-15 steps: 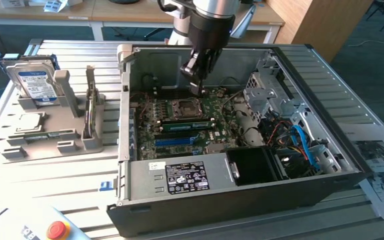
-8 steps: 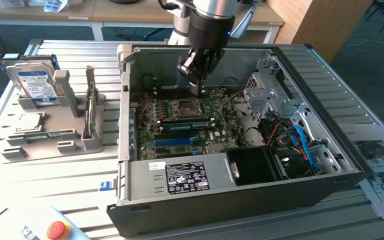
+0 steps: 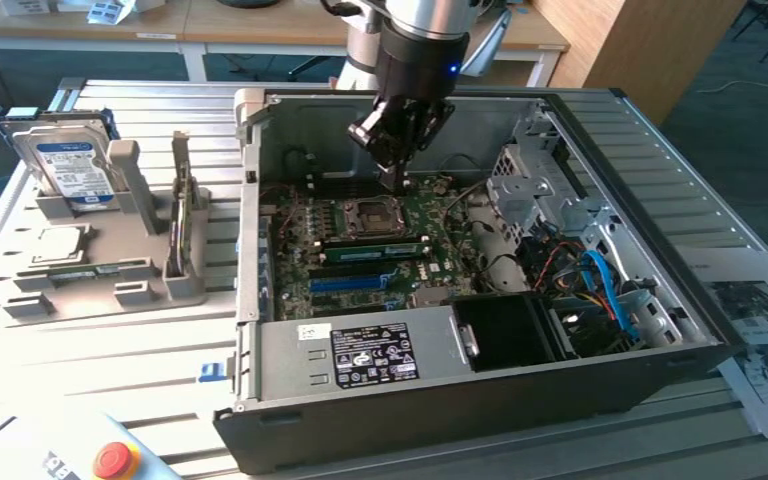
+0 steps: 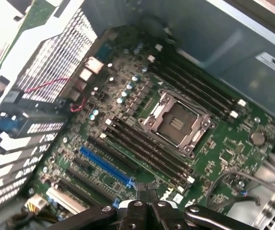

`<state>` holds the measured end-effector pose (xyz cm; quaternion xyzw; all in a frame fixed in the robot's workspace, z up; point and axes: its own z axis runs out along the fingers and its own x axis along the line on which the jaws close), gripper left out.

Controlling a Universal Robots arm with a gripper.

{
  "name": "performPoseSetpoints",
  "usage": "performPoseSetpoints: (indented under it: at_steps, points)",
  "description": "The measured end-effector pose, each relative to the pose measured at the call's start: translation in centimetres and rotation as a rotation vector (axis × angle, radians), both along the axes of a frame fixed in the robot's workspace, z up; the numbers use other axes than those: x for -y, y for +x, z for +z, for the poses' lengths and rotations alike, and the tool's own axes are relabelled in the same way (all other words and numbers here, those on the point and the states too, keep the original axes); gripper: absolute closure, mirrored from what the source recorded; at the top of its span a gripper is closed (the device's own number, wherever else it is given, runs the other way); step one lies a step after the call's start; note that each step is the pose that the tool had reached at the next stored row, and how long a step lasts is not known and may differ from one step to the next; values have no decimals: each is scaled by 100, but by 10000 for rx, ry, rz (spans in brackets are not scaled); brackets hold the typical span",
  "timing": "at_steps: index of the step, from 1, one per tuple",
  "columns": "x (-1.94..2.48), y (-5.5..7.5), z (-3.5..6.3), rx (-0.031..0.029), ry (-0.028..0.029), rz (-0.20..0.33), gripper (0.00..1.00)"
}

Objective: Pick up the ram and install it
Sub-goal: 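Press down the ram until it locks into place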

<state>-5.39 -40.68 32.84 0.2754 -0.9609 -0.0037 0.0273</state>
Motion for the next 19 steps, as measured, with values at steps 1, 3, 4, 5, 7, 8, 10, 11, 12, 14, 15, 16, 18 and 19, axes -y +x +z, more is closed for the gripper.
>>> performPoseSetpoints:
  at_steps: [1,3,4,5,7,8,10,11,12,14,15,16,18,19]
  points:
    - [0,0,-1,0,1,-180,90]
    - [0,0,-3,0,1,-550,90]
    - [0,0,-4,0,1,-730,90]
    - [0,0,-4,0,1,-910,90]
    - [0,0,-6,0,1,-1282,90]
    - [0,0,-7,0,0,-1460,90]
    - [0,0,-8,0,1,-1821,90]
    - [0,0,-9,0,1,-1999,90]
    - [0,0,-10,-1,0,-2180,90]
    - [0,0,-12,0,1,-2557,90]
    - [0,0,-14,0,1,-2736,90]
    - [0,0,-15,0,1,-2916,90]
    - [0,0,-17,0,1,-3267,90]
    - [0,0,-17,0,0,-3406,90]
